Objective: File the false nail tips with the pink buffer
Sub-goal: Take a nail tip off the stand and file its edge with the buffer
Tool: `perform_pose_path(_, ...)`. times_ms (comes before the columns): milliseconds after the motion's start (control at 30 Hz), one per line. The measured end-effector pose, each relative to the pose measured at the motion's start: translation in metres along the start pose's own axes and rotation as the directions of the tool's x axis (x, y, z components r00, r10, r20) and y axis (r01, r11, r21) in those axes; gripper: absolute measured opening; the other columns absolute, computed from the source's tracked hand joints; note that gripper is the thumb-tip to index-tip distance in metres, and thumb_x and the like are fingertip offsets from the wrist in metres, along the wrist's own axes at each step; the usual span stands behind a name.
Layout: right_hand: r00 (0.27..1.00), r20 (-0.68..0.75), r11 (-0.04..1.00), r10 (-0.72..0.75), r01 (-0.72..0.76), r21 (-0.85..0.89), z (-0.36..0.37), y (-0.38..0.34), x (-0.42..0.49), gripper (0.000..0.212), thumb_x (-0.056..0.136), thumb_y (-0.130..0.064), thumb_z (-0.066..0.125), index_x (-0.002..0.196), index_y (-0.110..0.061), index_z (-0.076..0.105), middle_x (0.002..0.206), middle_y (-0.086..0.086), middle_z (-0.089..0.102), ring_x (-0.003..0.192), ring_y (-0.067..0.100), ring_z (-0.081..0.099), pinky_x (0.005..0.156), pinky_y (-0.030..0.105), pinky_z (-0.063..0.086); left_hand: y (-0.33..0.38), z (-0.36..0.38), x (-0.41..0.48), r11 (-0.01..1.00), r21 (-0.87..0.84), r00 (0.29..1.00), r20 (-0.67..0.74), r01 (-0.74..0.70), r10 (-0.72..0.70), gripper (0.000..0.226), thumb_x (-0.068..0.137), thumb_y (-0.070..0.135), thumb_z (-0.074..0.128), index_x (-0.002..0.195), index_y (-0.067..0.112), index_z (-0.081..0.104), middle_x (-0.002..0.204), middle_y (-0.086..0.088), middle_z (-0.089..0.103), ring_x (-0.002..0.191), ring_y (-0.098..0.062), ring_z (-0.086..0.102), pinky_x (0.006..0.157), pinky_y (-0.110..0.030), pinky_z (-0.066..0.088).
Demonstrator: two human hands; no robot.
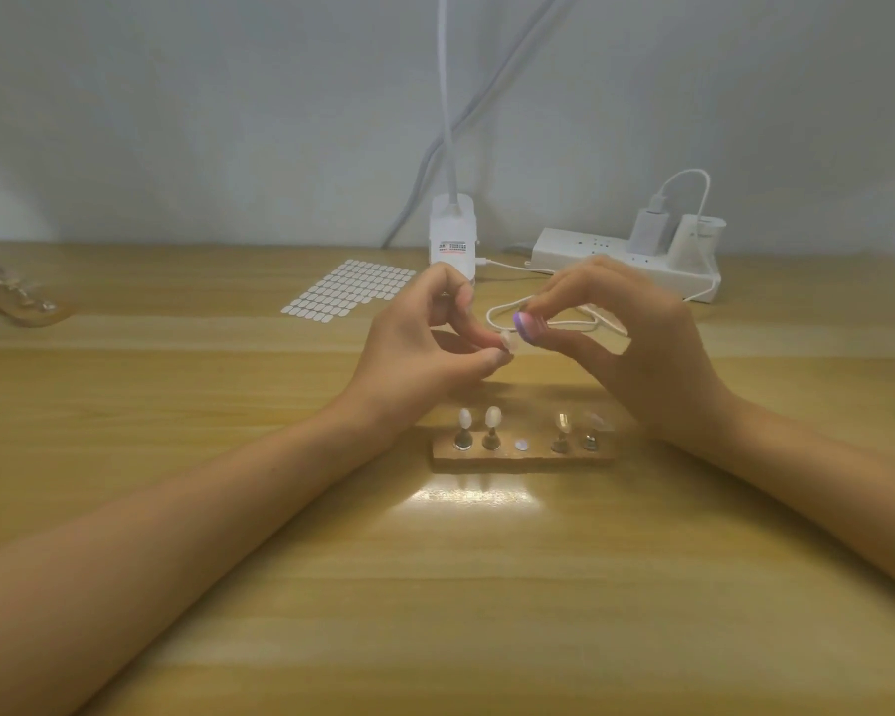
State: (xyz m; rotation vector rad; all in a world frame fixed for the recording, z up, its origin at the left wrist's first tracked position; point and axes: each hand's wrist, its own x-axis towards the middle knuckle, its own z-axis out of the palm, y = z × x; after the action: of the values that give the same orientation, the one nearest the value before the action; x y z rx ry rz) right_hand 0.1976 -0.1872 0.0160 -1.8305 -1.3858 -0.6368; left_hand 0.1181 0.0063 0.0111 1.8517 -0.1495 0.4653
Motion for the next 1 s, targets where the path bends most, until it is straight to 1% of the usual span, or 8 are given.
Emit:
perform_pose_path(100, 0.999, 0.054, 0.999, 0.001, 0.001, -0.049, 0.004, 0.000, -0.001, 0.010, 0.089, -0.012, 0.077, 0.093, -0.004, 0.072, 0.096, 0.002, 0.072, 0.089, 0.020, 0.069, 0.082, 0.051, 0.053, 0.001, 0.000, 0.000, 1.000, 0.009, 1.000, 0.009, -0.006, 0.005, 0.042, 0.080, 0.006, 0.085, 0.088, 0.015, 0.045, 0.079, -0.004, 0.073, 0.081, -0.026, 0.077, 0.073, -0.032, 0.061)
perform_pose_path(267, 1.000, 0.003, 0.999, -0.023, 0.023, -0.044, -0.001, 0.001, -0.001, 0.010, 0.091, -0.015, 0.076, 0.095, -0.006, 0.073, 0.095, 0.002, 0.071, 0.089, 0.017, 0.067, 0.082, 0.047, 0.051, 0.002, 0.001, 0.000, 1.000, -0.016, 1.000, 0.004, 0.013, -0.013, 0.043, 0.079, 0.003, 0.084, 0.087, 0.015, 0.044, 0.082, -0.011, 0.073, 0.079, -0.028, 0.077, 0.074, -0.039, 0.062)
perform_pose_path(433, 0.997, 0.067, 0.997, 0.039, -0.034, -0.062, -0.002, 0.007, -0.002, 0.011, 0.092, -0.017, 0.075, 0.094, -0.007, 0.073, 0.094, 0.001, 0.071, 0.088, 0.022, 0.068, 0.081, 0.060, 0.049, 0.003, -0.001, 0.000, 1.000, -0.026, 1.000, -0.010, 0.012, -0.012, 0.043, 0.077, -0.001, 0.084, 0.085, 0.015, 0.045, 0.081, -0.010, 0.074, 0.085, -0.028, 0.076, 0.074, -0.028, 0.058)
perform_pose_path(567, 0.996, 0.060, 0.994, -0.066, 0.071, -0.084, 0.001, 0.001, -0.004, 0.008, 0.092, -0.019, 0.074, 0.098, -0.013, 0.074, 0.102, -0.005, 0.070, 0.097, 0.015, 0.066, 0.084, 0.055, 0.046, 0.003, 0.001, 0.000, 1.000, -0.014, 1.000, 0.006, 0.001, -0.001, 0.045, 0.076, 0.008, 0.088, 0.087, 0.014, 0.045, 0.079, -0.009, 0.072, 0.086, -0.025, 0.077, 0.075, -0.029, 0.060)
perform_pose_path(700, 0.999, 0.053, 0.999, 0.008, -0.006, -0.041, -0.002, 0.007, -0.005, 0.009, 0.091, -0.017, 0.076, 0.096, -0.009, 0.074, 0.099, -0.003, 0.071, 0.093, 0.020, 0.068, 0.081, 0.061, 0.048, 0.002, -0.001, -0.001, 1.000, -0.008, 1.000, -0.011, 0.008, -0.008, 0.043, 0.077, -0.001, 0.084, 0.085, 0.014, 0.044, 0.081, -0.011, 0.074, 0.087, -0.027, 0.076, 0.076, -0.032, 0.060)
perform_pose_path(800, 0.998, 0.030, 0.995, -0.058, 0.061, -0.079, 0.002, 0.004, -0.005, 0.010, 0.091, -0.019, 0.076, 0.098, -0.012, 0.074, 0.102, -0.005, 0.071, 0.097, 0.015, 0.067, 0.082, 0.058, 0.047, 0.003, 0.001, 0.000, 1.000, 0.021, 1.000, -0.014, -0.005, 0.005, 0.043, 0.078, 0.004, 0.085, 0.086, 0.013, 0.044, 0.087, -0.018, 0.073, 0.088, -0.029, 0.076, 0.079, -0.035, 0.062)
perform_pose_path(900, 0.997, 0.081, 0.999, 0.018, -0.014, -0.049, 0.001, 0.009, -0.003, 0.010, 0.091, -0.015, 0.076, 0.095, -0.005, 0.074, 0.096, 0.003, 0.072, 0.089, 0.024, 0.069, 0.080, 0.057, 0.050, 0.003, -0.001, 0.000, 1.000, 0.007, 1.000, -0.013, 0.011, -0.011, 0.043, 0.077, -0.001, 0.084, 0.085, 0.012, 0.044, 0.085, -0.014, 0.074, 0.086, -0.027, 0.076, 0.078, -0.032, 0.061)
perform_pose_path(1000, 1.000, 0.005, 1.000, -0.004, 0.004, -0.016, -0.002, 0.008, -0.003, 0.011, 0.091, -0.013, 0.076, 0.096, -0.004, 0.074, 0.092, 0.008, 0.071, 0.086, 0.025, 0.068, 0.077, 0.050, 0.052, 0.004, 0.002, -0.001, 1.000, 0.022, 1.000, -0.004, -0.005, 0.005, 0.042, 0.077, -0.004, 0.083, 0.084, 0.012, 0.044, 0.085, -0.015, 0.074, 0.084, -0.026, 0.077, 0.077, -0.030, 0.061)
